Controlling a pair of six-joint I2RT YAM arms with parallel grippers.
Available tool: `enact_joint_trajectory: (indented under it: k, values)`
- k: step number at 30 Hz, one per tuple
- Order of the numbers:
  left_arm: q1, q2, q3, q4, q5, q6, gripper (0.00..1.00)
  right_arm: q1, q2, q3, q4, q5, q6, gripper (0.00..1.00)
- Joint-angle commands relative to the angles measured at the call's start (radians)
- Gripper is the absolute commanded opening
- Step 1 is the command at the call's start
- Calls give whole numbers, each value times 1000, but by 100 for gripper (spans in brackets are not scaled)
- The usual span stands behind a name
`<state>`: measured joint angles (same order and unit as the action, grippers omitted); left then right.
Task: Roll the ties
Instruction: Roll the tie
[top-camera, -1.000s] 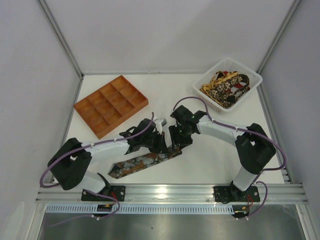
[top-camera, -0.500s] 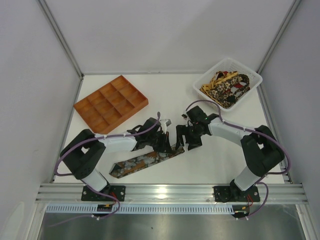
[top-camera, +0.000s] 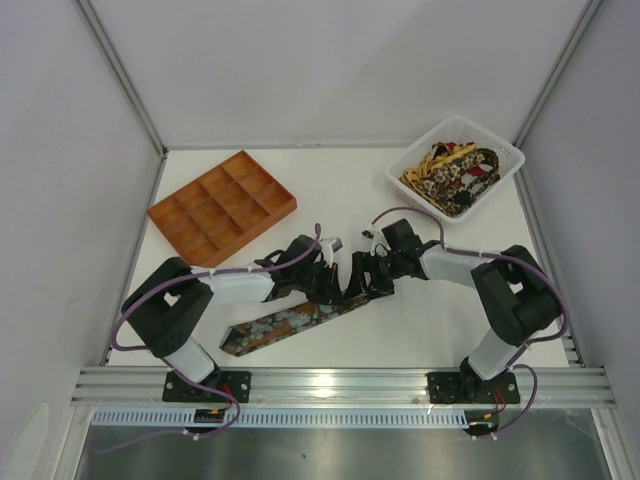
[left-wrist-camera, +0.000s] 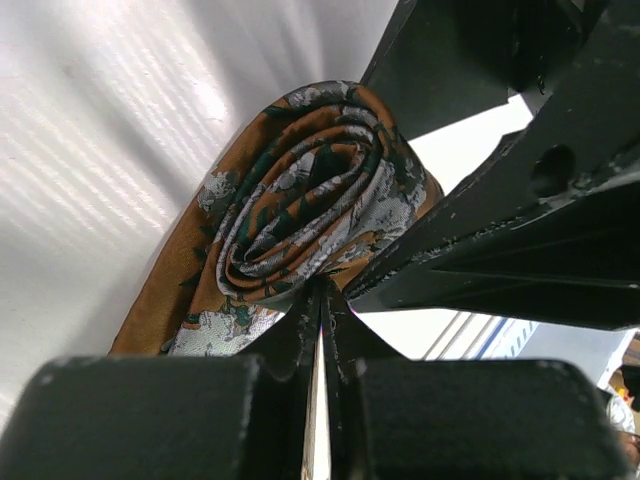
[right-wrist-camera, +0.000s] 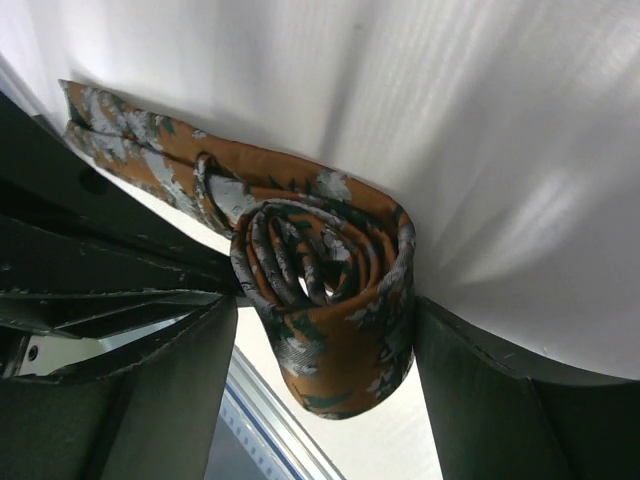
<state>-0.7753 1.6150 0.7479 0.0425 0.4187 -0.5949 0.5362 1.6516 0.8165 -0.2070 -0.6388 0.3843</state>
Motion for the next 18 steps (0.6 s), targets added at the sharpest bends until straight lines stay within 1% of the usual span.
enact_joint_trajectory:
  k: [1,5,7,9,10,11,13,14,16,17,18]
  values:
    - [13,8,-13,36,0,0,6,-1,37,-5,123,-59,-5,75]
    - [21,6,-18,40,2,1,5,-1,65,-16,149,-85,13,65]
    - [25,8,-21,40,0,4,6,-1,65,-33,158,-85,19,64]
    - [28,6,-24,48,6,3,5,-1,60,-28,140,-68,21,58]
    - [30,3,-25,48,8,3,6,-1,59,-24,129,-65,24,52]
    - [30,-1,-27,48,9,1,5,-1,56,-16,117,-46,27,42]
    - [31,-10,-30,48,11,1,6,-1,45,13,69,-24,36,32]
    - [31,-21,-30,46,11,0,5,-1,42,22,32,-9,42,22]
    - [34,-35,-28,36,8,1,6,2,28,68,-21,48,45,18]
    - [36,-53,-30,31,9,-2,6,14,25,91,-57,74,33,14]
    - [37,-61,-28,22,6,0,6,25,25,120,-145,105,24,12]
